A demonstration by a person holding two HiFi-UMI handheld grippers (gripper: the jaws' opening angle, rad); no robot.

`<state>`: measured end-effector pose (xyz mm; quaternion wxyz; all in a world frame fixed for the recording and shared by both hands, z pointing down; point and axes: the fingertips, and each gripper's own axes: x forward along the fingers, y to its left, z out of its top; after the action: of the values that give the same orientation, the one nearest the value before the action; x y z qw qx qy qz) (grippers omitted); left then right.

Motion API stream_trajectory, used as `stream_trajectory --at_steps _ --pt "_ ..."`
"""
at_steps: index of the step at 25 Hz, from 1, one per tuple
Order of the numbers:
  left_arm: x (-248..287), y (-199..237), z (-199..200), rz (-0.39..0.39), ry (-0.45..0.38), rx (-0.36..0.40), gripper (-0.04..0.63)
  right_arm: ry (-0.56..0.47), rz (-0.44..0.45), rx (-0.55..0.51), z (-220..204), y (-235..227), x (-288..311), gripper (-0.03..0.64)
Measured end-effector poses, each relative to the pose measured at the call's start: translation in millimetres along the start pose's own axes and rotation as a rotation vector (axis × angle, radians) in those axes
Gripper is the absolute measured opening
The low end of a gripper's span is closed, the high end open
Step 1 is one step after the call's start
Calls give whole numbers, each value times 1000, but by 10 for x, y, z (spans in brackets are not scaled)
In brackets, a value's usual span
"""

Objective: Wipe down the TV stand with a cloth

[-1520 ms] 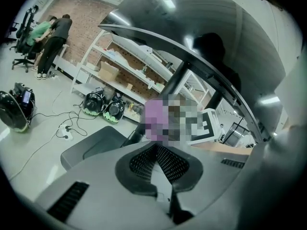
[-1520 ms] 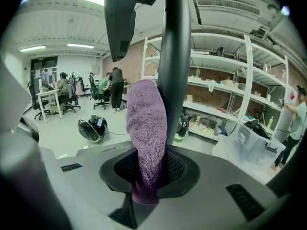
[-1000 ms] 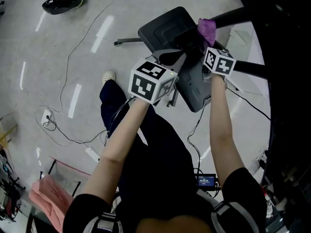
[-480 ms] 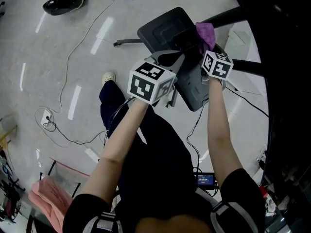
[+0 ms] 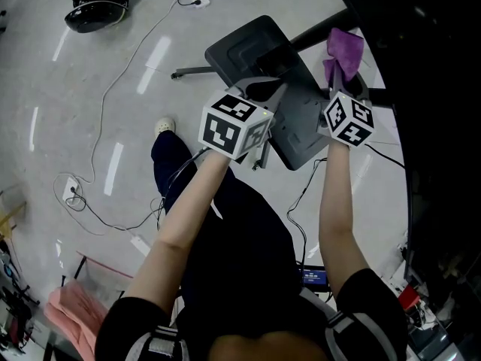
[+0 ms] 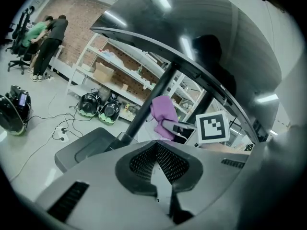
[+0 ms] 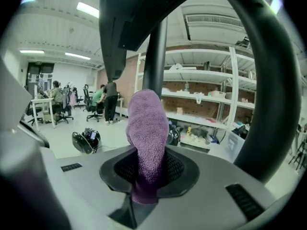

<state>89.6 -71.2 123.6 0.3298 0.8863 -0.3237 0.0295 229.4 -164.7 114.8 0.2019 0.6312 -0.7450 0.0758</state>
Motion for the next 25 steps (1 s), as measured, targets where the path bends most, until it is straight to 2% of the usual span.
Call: stream_trajectory --at_steps 4,11,25 --pt "47 -90 31 -13 -4 5 7 -72 -5 23 335 -108 -82 89" --pt "144 -101 215 -24 -29 32 7 -165 -104 26 608 -359 -129 89" --pt "263 56 140 -8 6 35 6 -125 -40 16 534 -260 305 89"
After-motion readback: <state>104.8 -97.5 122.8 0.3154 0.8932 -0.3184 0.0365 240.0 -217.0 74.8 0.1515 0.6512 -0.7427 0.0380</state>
